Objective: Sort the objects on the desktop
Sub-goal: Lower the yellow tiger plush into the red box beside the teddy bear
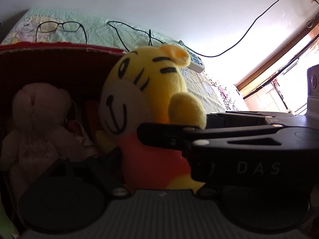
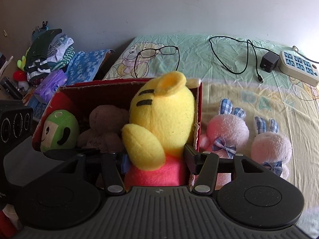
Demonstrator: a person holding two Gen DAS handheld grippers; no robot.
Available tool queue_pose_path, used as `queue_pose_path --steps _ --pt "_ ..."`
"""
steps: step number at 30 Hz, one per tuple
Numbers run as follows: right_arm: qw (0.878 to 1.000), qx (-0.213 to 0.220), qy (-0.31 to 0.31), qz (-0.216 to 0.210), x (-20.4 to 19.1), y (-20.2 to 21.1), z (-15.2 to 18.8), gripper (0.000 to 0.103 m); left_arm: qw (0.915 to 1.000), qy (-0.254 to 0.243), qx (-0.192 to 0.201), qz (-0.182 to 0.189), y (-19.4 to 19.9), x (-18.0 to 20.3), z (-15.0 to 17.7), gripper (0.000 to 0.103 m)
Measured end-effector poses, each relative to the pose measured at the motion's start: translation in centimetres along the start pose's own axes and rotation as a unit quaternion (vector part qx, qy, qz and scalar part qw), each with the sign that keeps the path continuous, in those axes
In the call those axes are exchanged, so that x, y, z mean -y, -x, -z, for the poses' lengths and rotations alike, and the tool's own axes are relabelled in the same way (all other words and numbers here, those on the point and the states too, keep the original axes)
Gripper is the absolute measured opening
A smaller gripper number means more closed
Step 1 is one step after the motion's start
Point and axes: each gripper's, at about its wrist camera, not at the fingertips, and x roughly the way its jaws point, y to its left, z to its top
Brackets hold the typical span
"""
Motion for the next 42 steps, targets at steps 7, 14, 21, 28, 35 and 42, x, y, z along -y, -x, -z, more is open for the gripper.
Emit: queue_pose_path --steps 7,14,21,28,35,42 --pt "1.0 0.024 -0.004 -0.007 0.0 1.1 0.2 0.057 0.9993 -0.035 0.008 -0.005 0.9 1.1 -0.5 0.09" --pt "0.998 0.065 -0.009 -0.008 0.3 2.5 0.3 0.059 0.9981 -0.058 0.022 -0.004 1.3 2.1 -1.0 0.095" --pt "0.995 0.088 -0.027 -0.042 0.7 3.6 0.8 0.043 0.998 -0.062 0.005 0.003 0.4 1.5 0.0 0.095" --pt "0.993 0.076 -0.057 -0.063 1.3 3.1 1.2 0.038 0.9991 -0.037 -0.013 0.016 -1.1 0.9 -0.1 0.096" --pt "0.992 0.069 -0.08 -0.073 2.3 2.5 1.3 0.037 0.9991 -0.037 -0.016 0.011 -1.6 0.9 -0.1 0.097" --pt "0.992 0.068 -0.077 -0.071 2.4 2.5 1.2 0.036 0.9989 -0.041 -0.023 -0.006 -1.2 1.1 -0.3 0.096"
